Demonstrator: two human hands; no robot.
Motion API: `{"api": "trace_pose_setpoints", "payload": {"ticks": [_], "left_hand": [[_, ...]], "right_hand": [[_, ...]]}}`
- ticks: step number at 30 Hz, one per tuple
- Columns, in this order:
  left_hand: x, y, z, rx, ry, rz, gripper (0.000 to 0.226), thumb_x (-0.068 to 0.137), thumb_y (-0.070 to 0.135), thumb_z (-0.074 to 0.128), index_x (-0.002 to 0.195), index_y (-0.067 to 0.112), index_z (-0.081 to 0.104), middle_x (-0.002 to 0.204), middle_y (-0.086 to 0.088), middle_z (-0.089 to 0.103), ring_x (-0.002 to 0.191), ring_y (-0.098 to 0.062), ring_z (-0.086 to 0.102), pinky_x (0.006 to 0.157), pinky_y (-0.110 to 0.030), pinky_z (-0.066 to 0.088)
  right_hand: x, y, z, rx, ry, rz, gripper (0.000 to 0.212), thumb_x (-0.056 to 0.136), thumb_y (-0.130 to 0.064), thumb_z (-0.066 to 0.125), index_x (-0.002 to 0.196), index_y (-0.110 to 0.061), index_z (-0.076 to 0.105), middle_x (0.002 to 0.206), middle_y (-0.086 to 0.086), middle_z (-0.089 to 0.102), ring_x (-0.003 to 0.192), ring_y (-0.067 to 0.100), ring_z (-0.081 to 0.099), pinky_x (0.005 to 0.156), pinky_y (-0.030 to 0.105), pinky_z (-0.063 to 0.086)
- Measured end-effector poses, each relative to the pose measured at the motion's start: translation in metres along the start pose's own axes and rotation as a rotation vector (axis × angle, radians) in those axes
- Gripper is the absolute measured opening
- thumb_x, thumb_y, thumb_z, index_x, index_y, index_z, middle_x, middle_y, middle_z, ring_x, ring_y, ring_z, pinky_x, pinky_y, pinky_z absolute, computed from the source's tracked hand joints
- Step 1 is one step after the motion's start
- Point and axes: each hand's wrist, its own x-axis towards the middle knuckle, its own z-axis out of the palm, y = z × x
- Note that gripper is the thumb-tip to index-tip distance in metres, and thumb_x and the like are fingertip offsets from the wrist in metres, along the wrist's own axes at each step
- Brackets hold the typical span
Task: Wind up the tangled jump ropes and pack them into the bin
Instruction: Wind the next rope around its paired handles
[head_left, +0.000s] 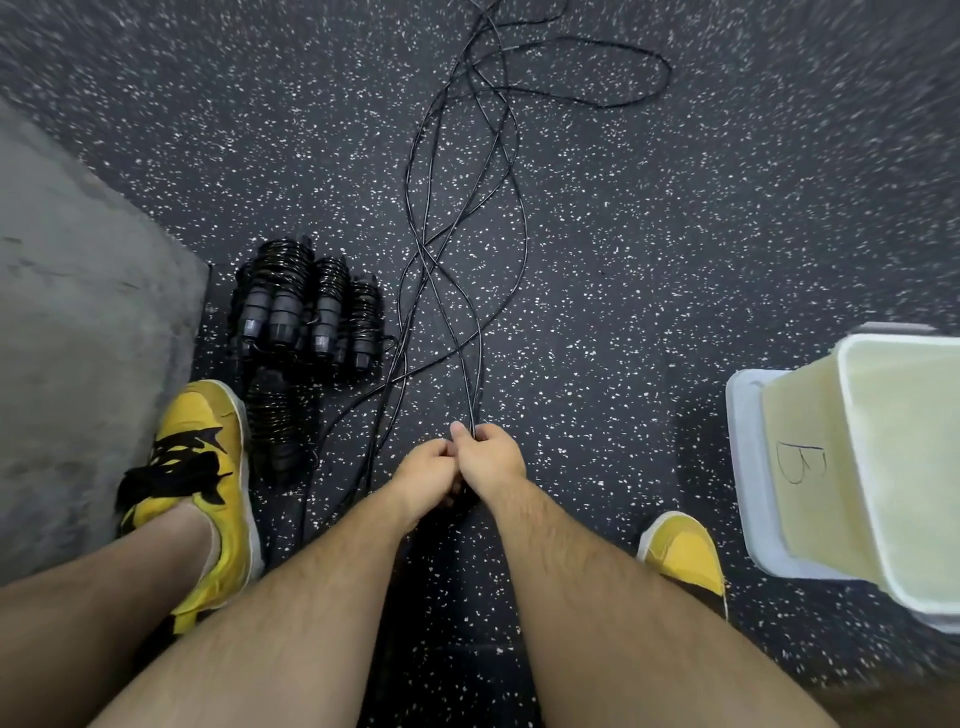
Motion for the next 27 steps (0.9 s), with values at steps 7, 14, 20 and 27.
{"api": "trace_pose_setpoints", "payload": {"ticks": [7,14,20,27], "left_hand": [[-0.059,0.049,-0.018,-0.122,-0.146,0.095,0.027,0.092,0.015,0.048,0.070,0.013,0.063,0.060,-0.004,0.058,0.051,-0.016,0.049,0.051,-0.028,0.036],[-0.166,0.118,-0.025,-0.197,-0.116,0.355,0.014,0.079,0.007,0.048,0.068,0.012,0.054,0.055,-0.004,0.045,0.047,-0.016,0.037,0.046,-0.026,0.029],[-0.263,0.187,-0.036,-0.106,-0.179,0.623,0.032,0.095,-0.010,0.042,0.115,0.006,0.062,0.095,-0.013,0.074,0.084,-0.020,0.071,0.067,-0.031,0.057],[-0.322,0.247,-0.059,0.231,-0.026,0.862,0.017,0.104,0.025,0.056,0.108,0.011,0.064,0.102,-0.003,0.078,0.102,-0.028,0.072,0.091,-0.046,0.058]], "right_hand": [[-0.037,-0.048,-0.019,0.168,0.136,-0.133,0.021,0.099,-0.035,0.048,0.086,-0.019,0.048,0.097,0.005,0.070,0.091,0.027,0.064,0.080,0.032,0.048],[-0.133,-0.119,-0.091,0.193,0.111,-0.381,0.027,0.106,-0.030,0.041,0.109,-0.004,0.046,0.090,0.009,0.075,0.062,0.013,0.065,0.046,0.015,0.041],[-0.232,-0.176,-0.173,-0.069,0.063,-0.565,0.018,0.097,-0.022,0.051,0.094,-0.008,0.061,0.097,0.013,0.068,0.072,0.022,0.059,0.064,0.027,0.052],[-0.314,-0.201,-0.224,0.024,0.028,-0.800,0.029,0.094,-0.022,0.062,0.094,0.005,0.069,0.072,0.015,0.063,0.051,0.025,0.056,0.044,0.029,0.045]]}}
